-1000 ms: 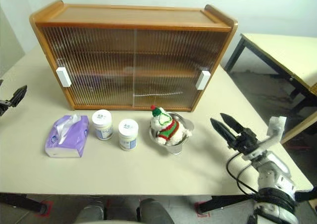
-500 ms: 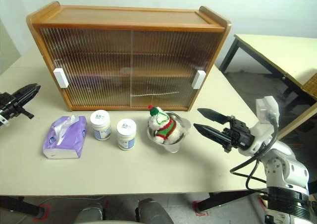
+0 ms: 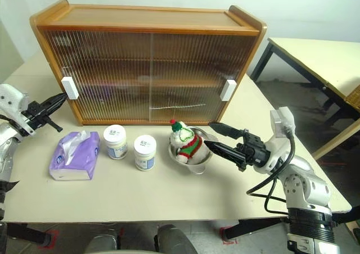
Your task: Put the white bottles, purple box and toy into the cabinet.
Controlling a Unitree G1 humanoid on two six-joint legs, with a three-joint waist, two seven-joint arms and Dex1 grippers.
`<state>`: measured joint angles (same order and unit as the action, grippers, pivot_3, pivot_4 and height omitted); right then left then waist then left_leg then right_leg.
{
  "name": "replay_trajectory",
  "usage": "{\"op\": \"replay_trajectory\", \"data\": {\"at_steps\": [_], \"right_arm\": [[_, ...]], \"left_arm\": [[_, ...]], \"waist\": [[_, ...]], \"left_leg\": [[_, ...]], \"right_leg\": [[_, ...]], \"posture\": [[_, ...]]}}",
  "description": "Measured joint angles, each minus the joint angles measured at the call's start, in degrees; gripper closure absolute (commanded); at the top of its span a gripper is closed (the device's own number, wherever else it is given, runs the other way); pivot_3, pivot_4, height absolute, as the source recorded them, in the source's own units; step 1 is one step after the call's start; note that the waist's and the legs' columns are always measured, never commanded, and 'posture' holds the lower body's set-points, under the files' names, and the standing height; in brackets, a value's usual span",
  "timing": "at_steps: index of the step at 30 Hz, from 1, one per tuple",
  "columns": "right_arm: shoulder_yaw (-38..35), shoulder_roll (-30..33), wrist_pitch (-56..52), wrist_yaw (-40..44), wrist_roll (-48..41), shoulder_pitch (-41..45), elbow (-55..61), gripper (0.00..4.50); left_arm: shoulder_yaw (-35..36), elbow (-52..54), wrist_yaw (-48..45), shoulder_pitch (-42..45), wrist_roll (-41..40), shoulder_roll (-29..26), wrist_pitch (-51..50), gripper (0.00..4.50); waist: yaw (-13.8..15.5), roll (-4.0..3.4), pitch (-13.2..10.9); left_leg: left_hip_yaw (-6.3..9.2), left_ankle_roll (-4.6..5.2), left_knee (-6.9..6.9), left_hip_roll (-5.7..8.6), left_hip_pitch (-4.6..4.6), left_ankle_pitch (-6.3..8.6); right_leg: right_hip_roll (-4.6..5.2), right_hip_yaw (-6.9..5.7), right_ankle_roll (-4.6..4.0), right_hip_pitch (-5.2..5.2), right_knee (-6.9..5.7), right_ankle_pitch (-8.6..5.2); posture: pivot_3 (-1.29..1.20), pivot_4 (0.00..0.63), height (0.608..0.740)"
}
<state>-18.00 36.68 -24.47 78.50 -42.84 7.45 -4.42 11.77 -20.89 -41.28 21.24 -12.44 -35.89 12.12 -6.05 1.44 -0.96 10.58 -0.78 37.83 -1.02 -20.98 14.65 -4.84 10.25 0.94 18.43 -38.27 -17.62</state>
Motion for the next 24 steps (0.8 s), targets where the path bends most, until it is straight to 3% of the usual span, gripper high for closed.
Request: {"op": "replay_trajectory", "data": {"at_steps": [24], "right_arm": [[3.2, -0.4, 1.2, 1.7, 0.3, 0.8, -1.8, 0.00]], "left_arm": [[-1.3, -0.9, 4.9, 1.6, 3.4, 0.4, 1.3, 4.49]], "waist": [[0.9, -0.02, 0.0]], "left_leg": [[0.01, 0.04, 0.04, 0.06, 0.03, -0.08]], "right_leg": [[0.00, -0.03, 0.09, -0.03, -0.01, 0.11]], "posture": [[-0.14, 0.000, 0.740]]}}
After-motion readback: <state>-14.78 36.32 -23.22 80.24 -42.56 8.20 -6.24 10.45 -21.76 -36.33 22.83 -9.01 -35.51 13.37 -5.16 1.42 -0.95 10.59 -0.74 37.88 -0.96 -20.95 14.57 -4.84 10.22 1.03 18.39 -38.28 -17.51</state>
